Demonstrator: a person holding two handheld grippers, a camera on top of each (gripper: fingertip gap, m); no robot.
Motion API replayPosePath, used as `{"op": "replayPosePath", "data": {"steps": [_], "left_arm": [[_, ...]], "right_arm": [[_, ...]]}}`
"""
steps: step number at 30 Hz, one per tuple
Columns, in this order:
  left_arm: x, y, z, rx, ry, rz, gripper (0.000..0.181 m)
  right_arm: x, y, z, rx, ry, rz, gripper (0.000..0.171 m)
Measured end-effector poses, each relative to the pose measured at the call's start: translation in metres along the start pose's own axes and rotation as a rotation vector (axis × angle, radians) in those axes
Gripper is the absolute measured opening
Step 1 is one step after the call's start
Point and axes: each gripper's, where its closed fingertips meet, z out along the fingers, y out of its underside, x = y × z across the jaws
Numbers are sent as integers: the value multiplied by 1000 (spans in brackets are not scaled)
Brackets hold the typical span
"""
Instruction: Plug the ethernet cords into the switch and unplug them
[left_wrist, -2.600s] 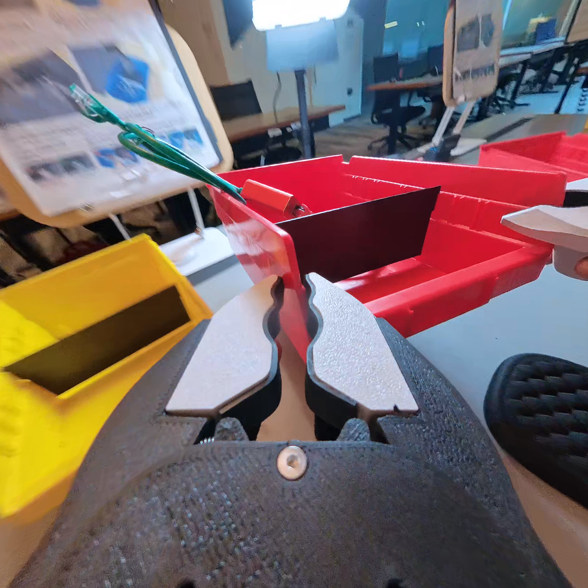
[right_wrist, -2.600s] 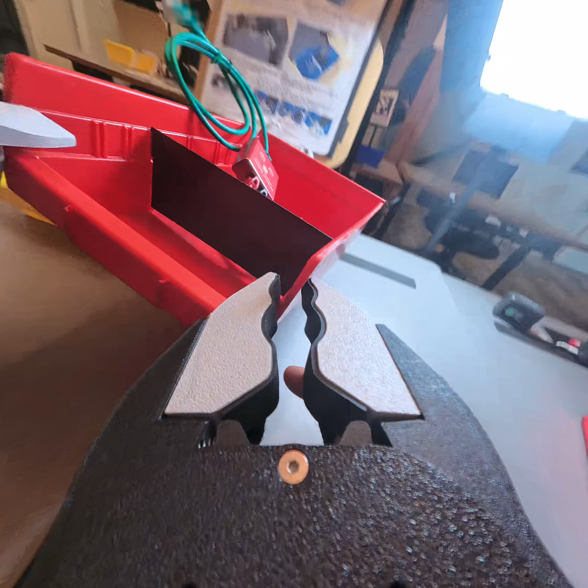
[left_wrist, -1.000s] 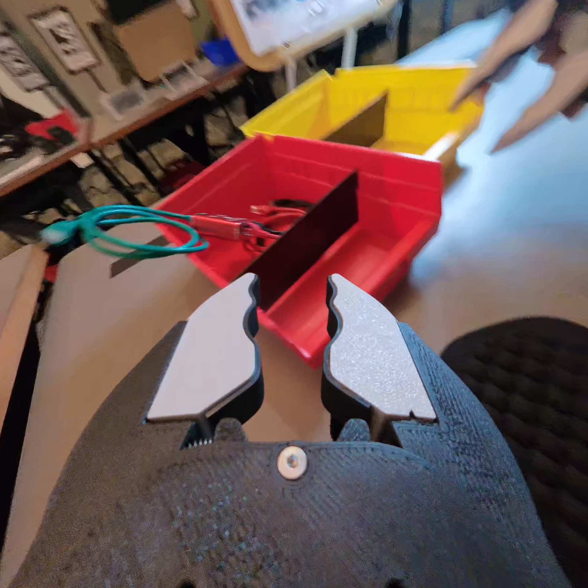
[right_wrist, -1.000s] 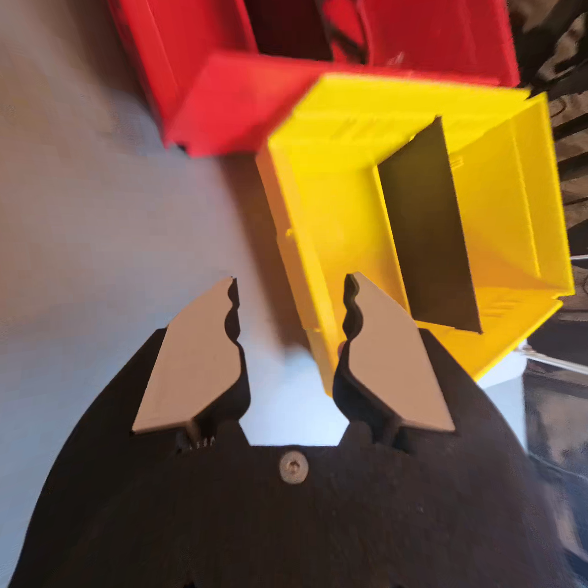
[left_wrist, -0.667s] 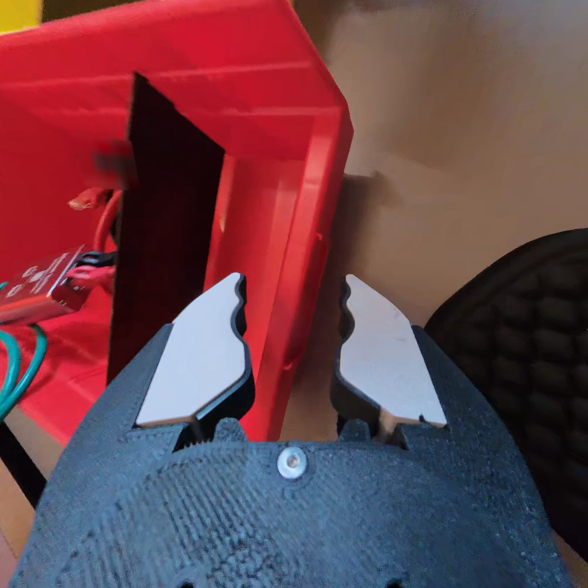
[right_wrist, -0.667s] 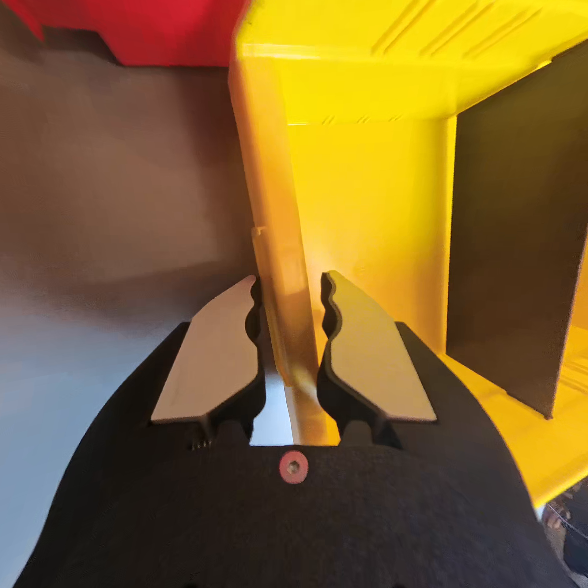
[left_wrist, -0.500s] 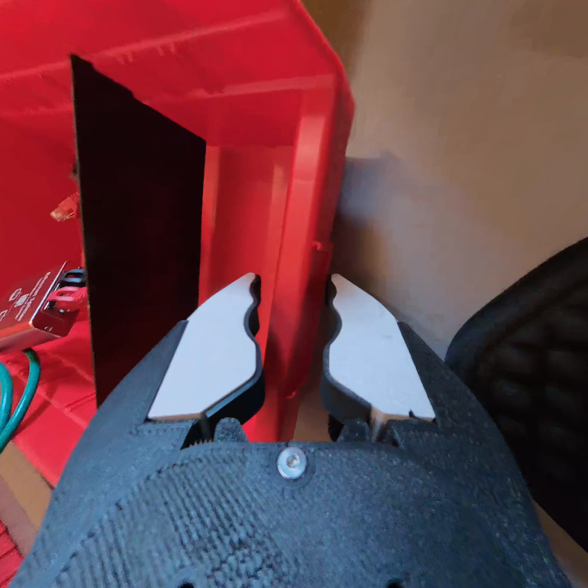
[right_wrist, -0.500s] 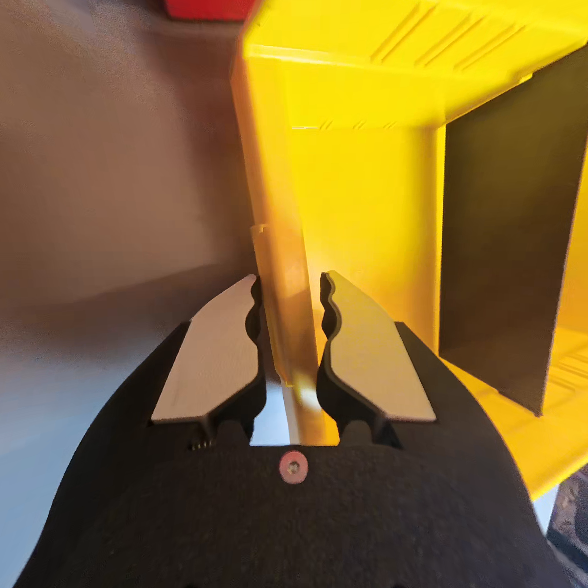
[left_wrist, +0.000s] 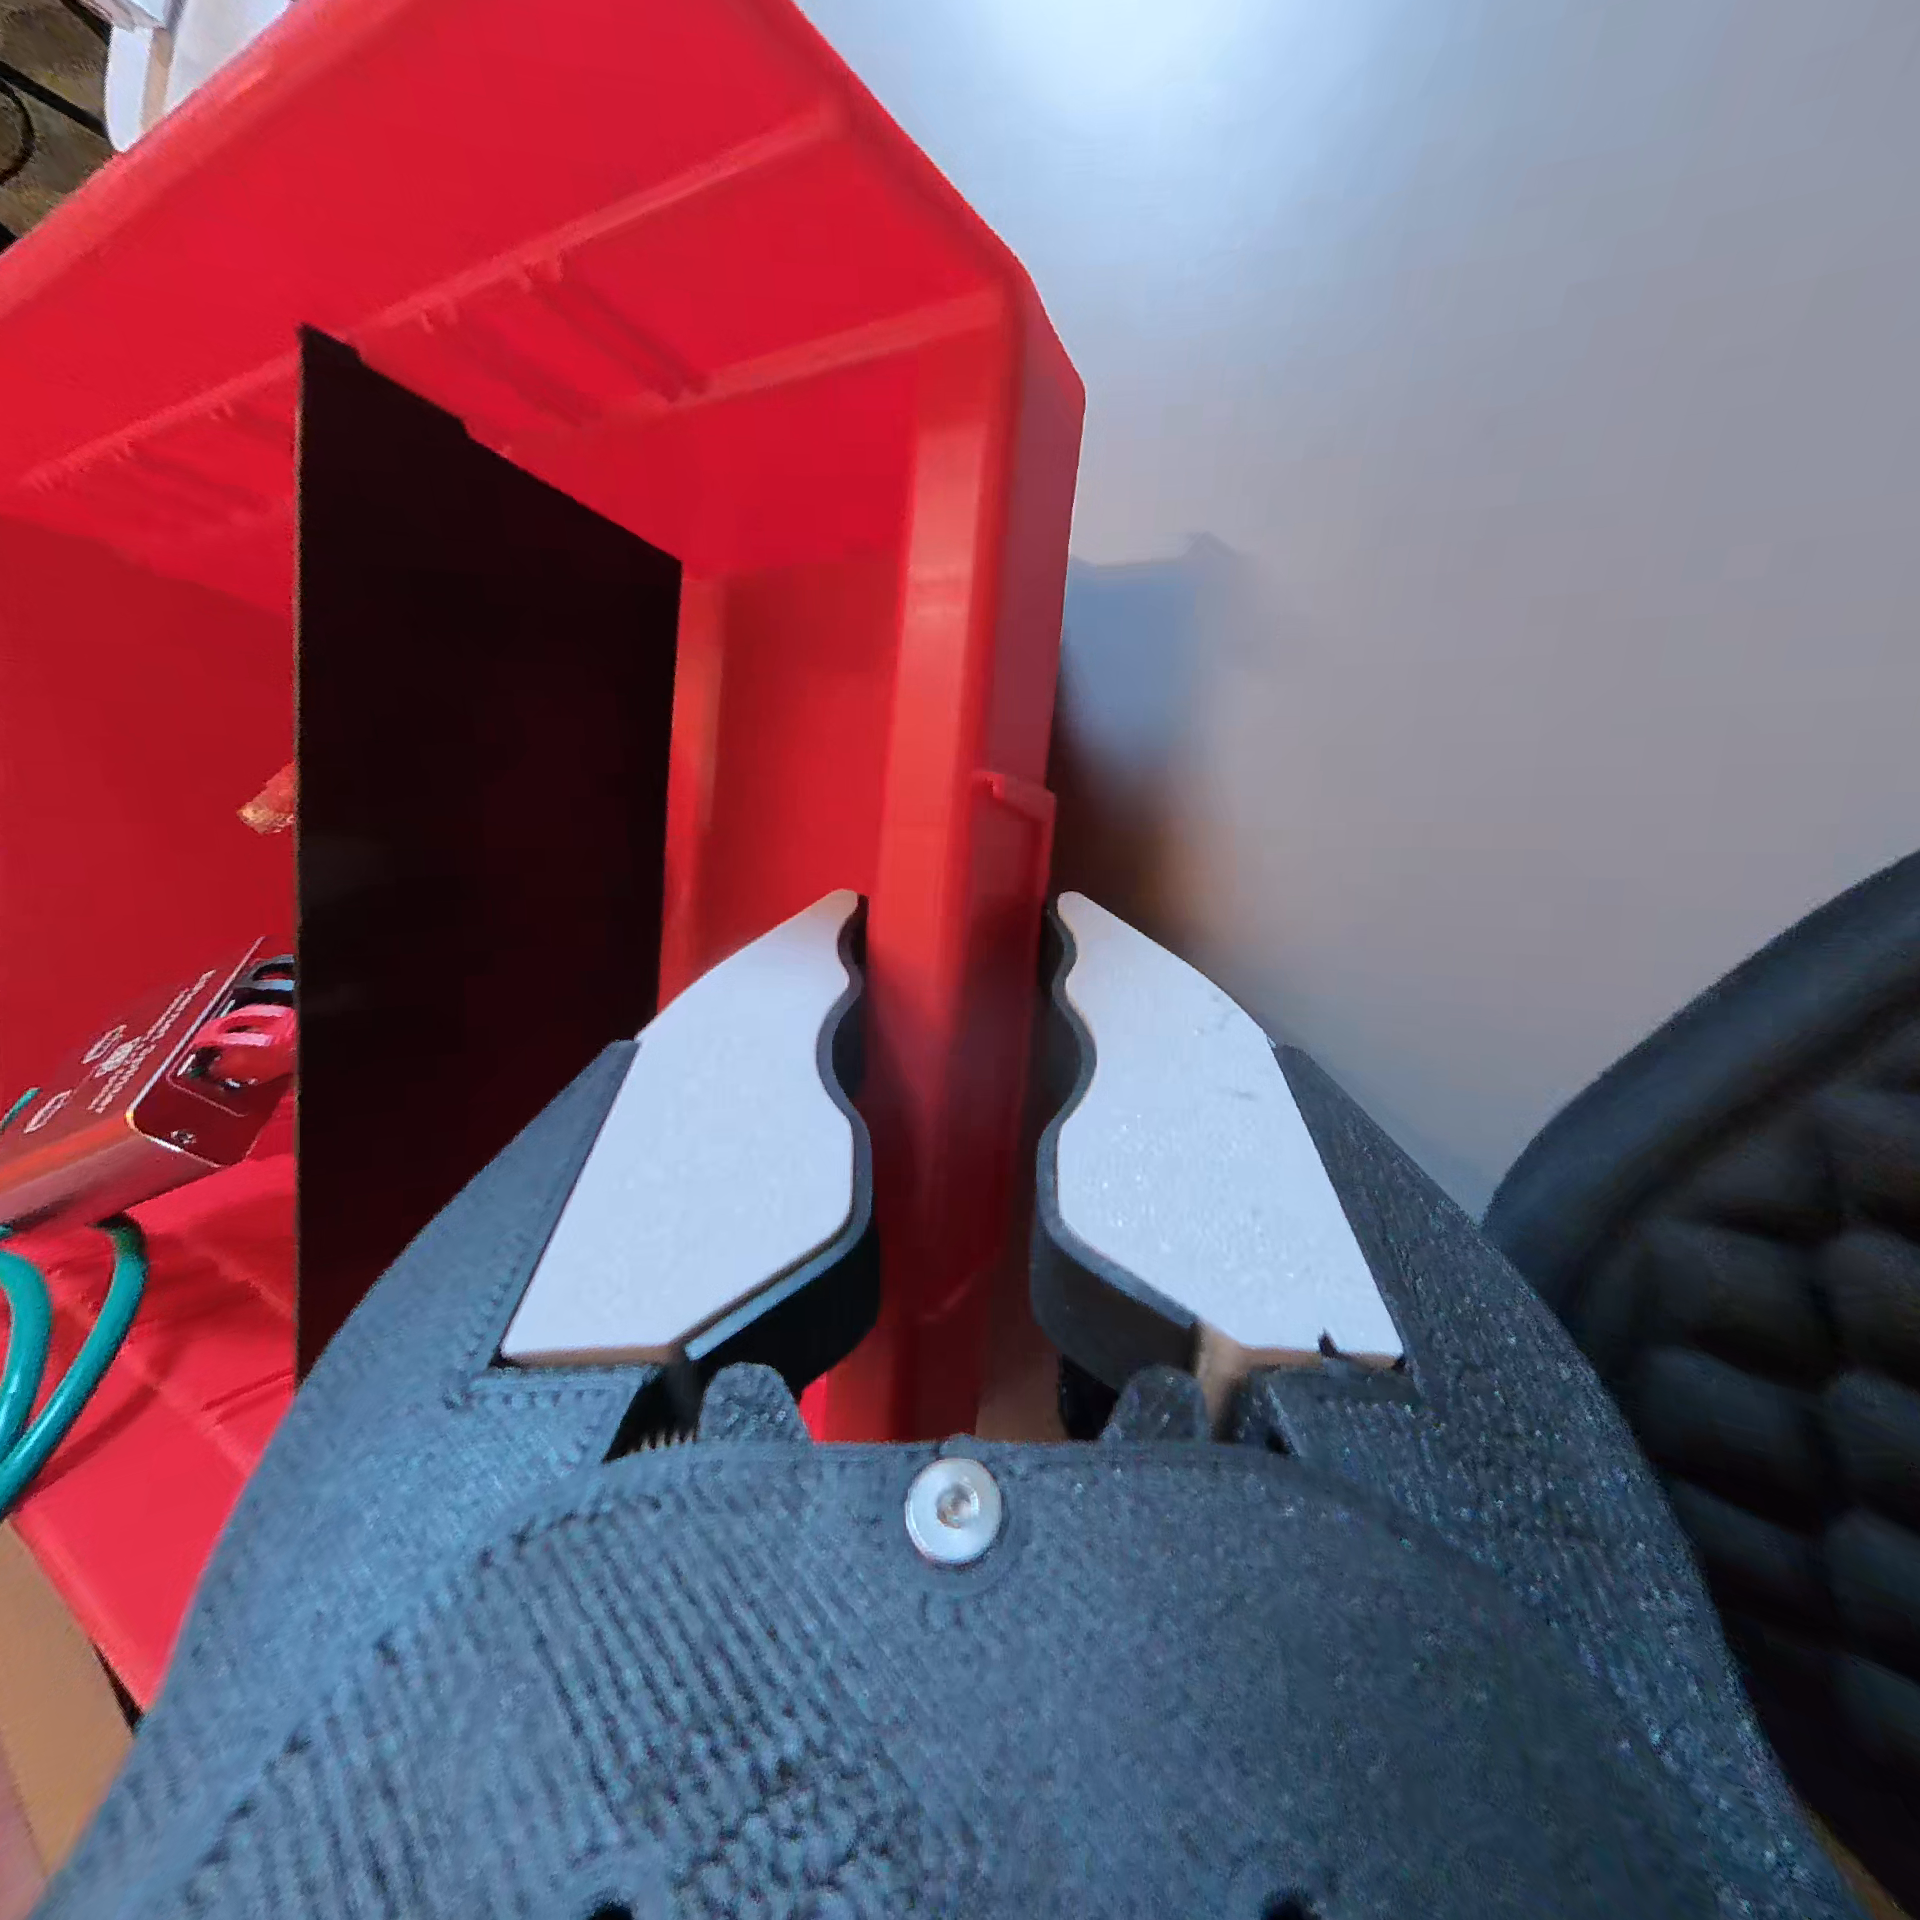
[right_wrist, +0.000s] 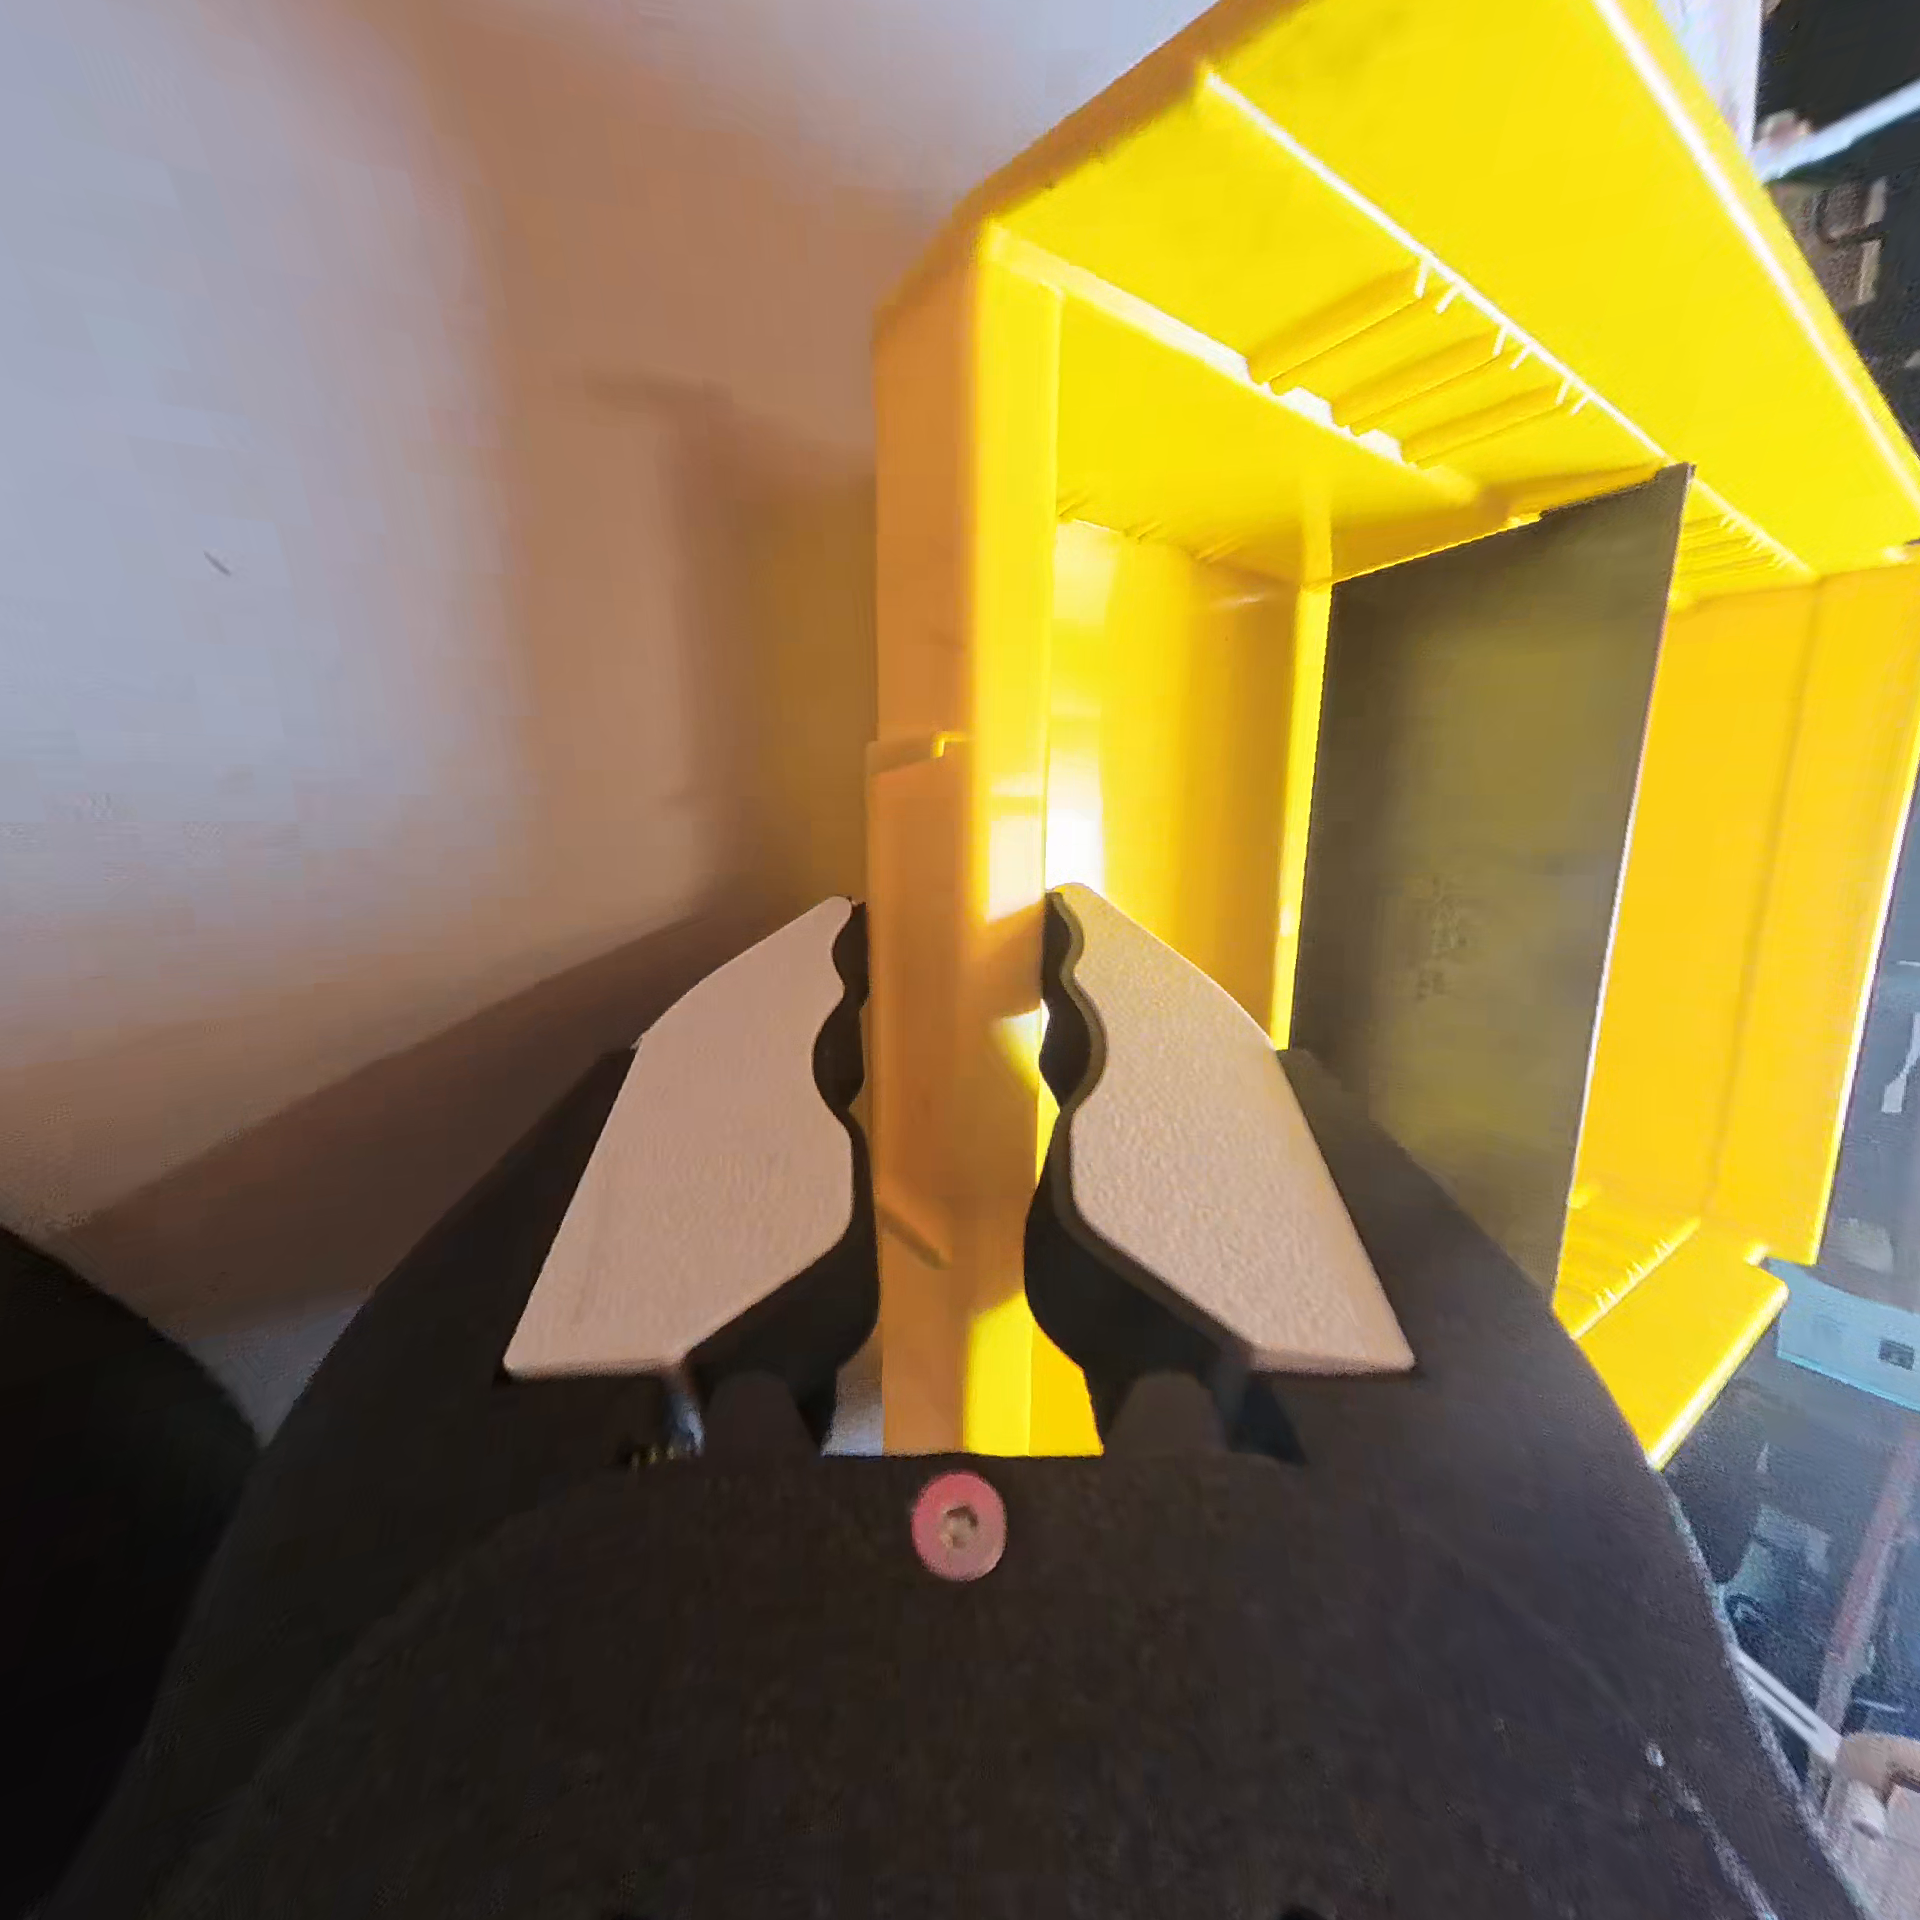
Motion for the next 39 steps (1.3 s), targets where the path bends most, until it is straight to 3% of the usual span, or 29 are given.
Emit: {"op": "replayPosePath", "data": {"steps": [9, 12, 15, 18, 22, 26, 29, 33, 39], "left_arm": [[-53, 3, 32, -7, -16, -40, 31], [-65, 5, 37, -19, -11, -75, 33], [-69, 1, 31, 34, 16, -147, 38], [-78, -24, -2, 248, 79, -333, 39], [-126, -43, -47, 485, 149, -761, 42], [-184, -27, -44, 517, 130, -1153, 46], [-218, -5, -22, 412, 77, -1354, 53], [-241, 20, 11, 141, -41, -1401, 58], [-244, 56, 38, -461, -192, -1004, 70]], "right_arm": [[54, 26, 29, 0, 4, -39, 32], [63, 5, 21, 59, 36, 57, 42], [63, -38, -11, 283, 43, 224, 41], [58, -69, -47, 482, 35, 400, 40], [41, -98, -77, 697, 12, 568, 35], [24, -114, -79, 781, -6, 582, 34], [18, -117, -72, 779, -29, 562, 33], [9, -120, -69, 798, -72, 562, 32], [5, -115, -69, 799, -61, 529, 31]]}}
